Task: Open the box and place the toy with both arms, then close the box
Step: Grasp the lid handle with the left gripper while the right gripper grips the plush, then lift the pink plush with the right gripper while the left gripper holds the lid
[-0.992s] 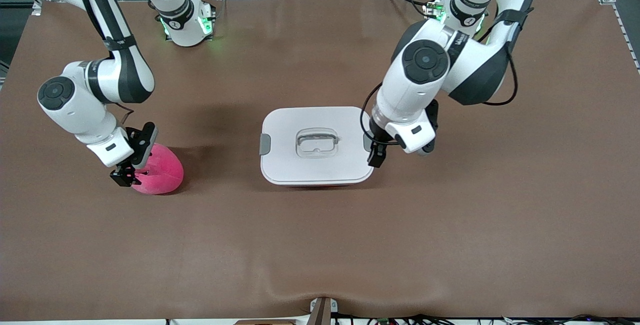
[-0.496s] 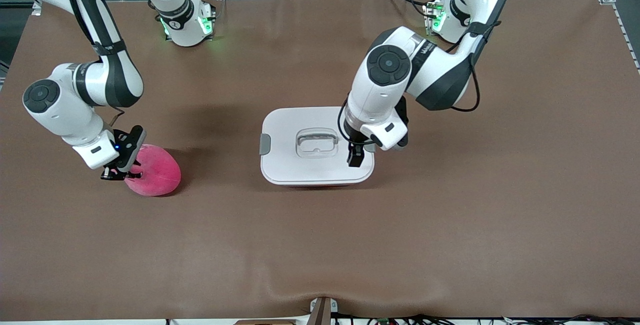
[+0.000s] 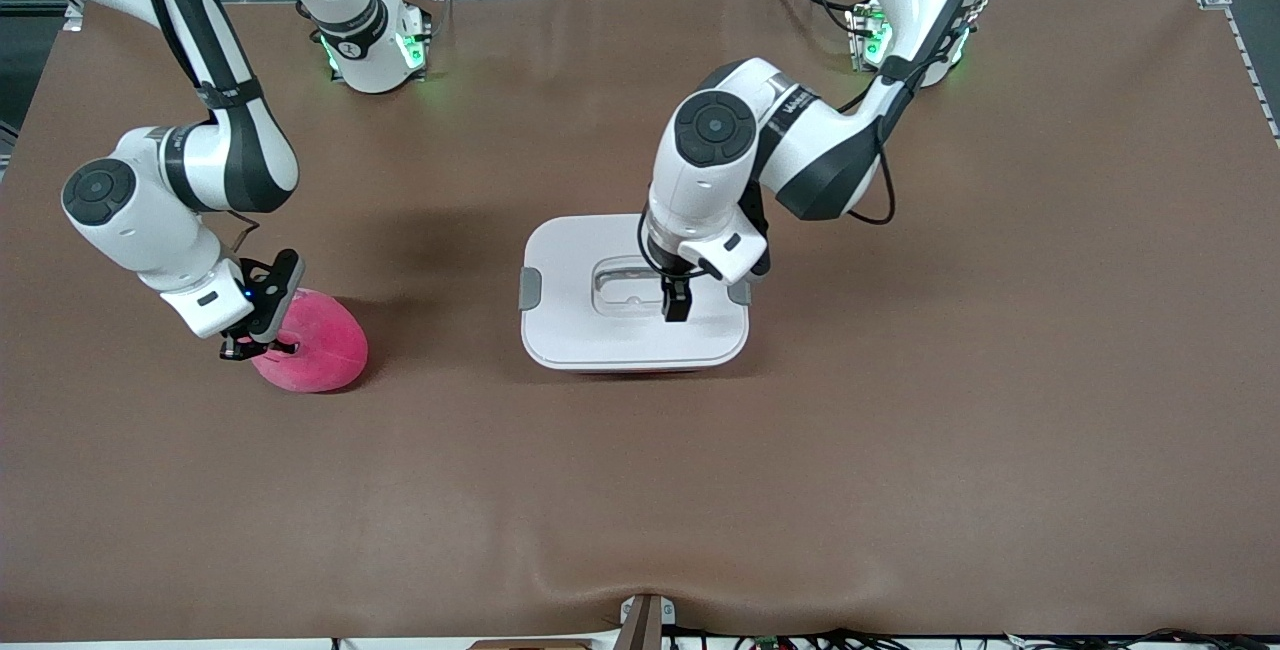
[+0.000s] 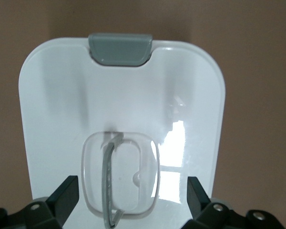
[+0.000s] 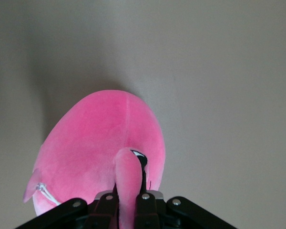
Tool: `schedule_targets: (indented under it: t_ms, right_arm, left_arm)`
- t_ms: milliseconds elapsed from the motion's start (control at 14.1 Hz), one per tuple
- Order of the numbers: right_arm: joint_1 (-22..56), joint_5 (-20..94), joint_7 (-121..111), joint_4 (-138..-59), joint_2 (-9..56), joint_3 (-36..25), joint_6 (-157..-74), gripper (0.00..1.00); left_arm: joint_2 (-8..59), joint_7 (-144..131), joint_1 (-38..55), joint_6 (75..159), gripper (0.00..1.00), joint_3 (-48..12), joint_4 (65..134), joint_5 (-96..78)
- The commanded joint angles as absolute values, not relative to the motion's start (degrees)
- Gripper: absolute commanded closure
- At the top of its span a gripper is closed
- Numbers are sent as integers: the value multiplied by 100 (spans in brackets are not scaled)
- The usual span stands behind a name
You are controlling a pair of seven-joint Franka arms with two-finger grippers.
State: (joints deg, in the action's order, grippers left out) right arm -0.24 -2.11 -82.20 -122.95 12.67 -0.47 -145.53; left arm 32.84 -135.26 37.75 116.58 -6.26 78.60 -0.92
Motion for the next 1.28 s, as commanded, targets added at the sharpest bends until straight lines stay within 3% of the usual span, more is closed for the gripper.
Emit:
schedule_targets:
  t_ms: [0,354,779,921,1062,1204]
  right_arm:
    - [-61,-220,-7737,-12313,1152,-44,-14494,100]
    - [-18,-220,-5831,-12112,783,-35,-13441,100]
    - [0,-220,-3247,-11102,730,-9,-11674,100]
    - [61,-211,-2404,-10917,651,-9,-11295,100]
    - [114,-115,-1691,-10837,563,-9,-11040,100]
    - [106,165,-1215,-10636,536,-17,-10646,100]
  left_arm:
    - [3427,-13946,3937,11890,0,-536,7673,-18]
    - [3805,-14168,4262,12252,0,-536,7682,500]
    - [3788,-14133,4237,12252,0,-536,7725,703]
    - [3788,-14115,4210,12243,14,-545,7743,712]
    - [3788,-14115,4227,12243,18,-536,7743,712]
    - [3788,-14107,4236,12243,30,-545,7743,712]
